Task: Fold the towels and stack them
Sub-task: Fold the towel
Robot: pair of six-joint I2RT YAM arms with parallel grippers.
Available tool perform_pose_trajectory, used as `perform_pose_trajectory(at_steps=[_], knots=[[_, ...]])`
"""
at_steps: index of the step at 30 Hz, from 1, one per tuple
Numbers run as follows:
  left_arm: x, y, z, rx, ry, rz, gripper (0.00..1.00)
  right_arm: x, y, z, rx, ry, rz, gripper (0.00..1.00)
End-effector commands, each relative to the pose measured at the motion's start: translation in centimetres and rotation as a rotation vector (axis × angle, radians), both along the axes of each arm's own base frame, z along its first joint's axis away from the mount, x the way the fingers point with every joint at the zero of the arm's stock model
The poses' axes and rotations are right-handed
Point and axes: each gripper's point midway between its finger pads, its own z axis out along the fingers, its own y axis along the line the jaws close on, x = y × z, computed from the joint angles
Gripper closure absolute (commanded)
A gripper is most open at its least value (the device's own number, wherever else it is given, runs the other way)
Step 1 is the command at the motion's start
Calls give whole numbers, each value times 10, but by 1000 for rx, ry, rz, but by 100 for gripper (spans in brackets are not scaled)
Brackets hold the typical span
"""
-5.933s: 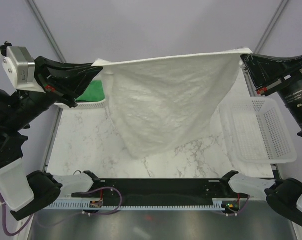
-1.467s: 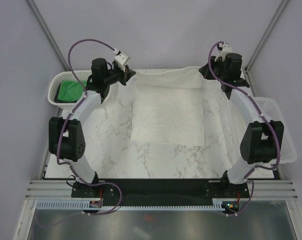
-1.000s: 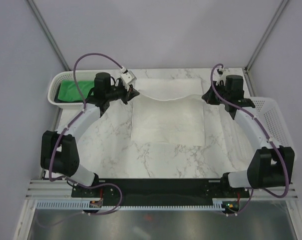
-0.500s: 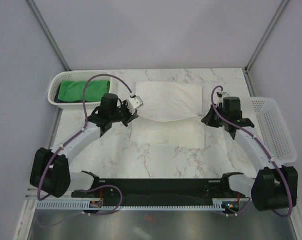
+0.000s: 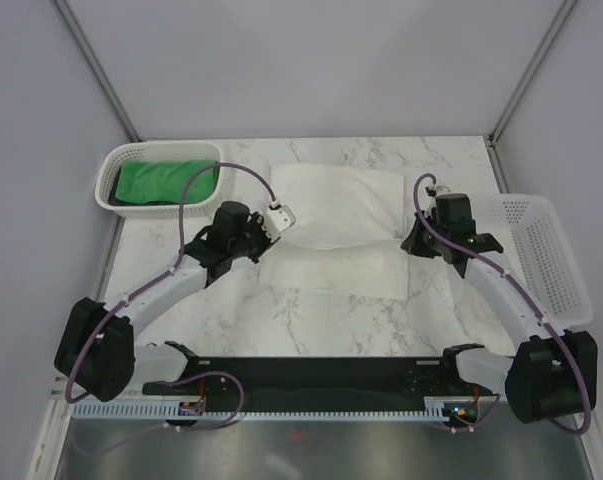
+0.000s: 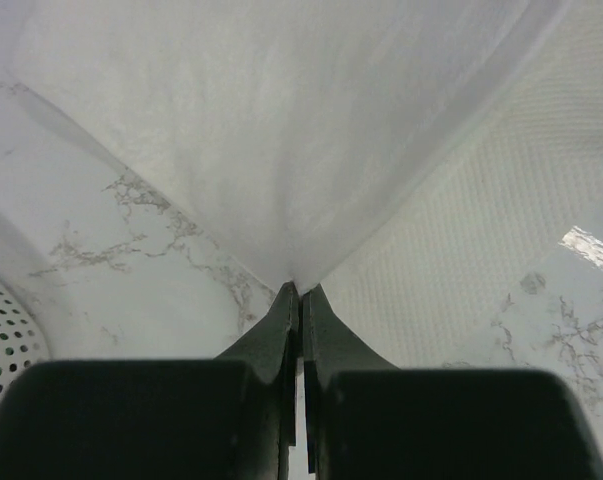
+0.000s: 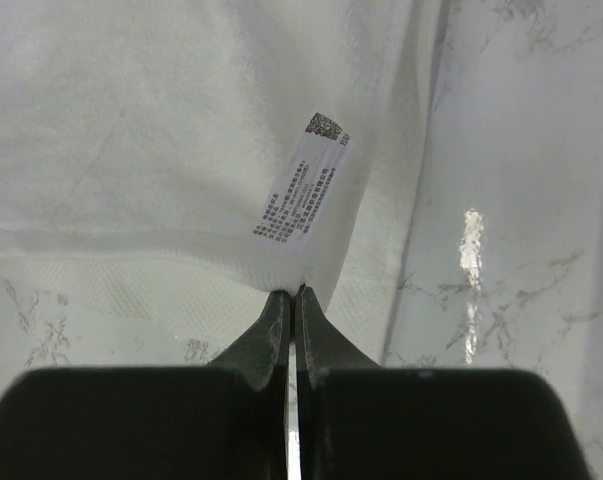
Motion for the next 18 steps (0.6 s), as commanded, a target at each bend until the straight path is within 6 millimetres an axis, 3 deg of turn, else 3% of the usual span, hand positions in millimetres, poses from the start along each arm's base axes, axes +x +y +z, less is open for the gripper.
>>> perform_pose_trajectory(at_steps=[1, 4, 8, 12, 16, 18], knots=[[31, 9, 55, 2, -216, 107, 98, 35, -17, 66, -93, -165, -52, 100], [35, 10, 77, -5, -264, 122, 98, 37, -17, 87, -120, -171, -26, 100], [25, 12, 82, 1, -270, 110, 98, 20, -26, 79, -155, -135, -33, 100], [7, 12, 68, 74, -232, 64, 98, 2, -18, 64, -110, -120, 2, 100], [-13, 13, 37, 122, -146, 24, 98, -17, -19, 26, -102, -34, -3, 100], [-18, 18, 24, 135, -118, 33, 98, -20, -16, 17, -88, -15, -6, 100]])
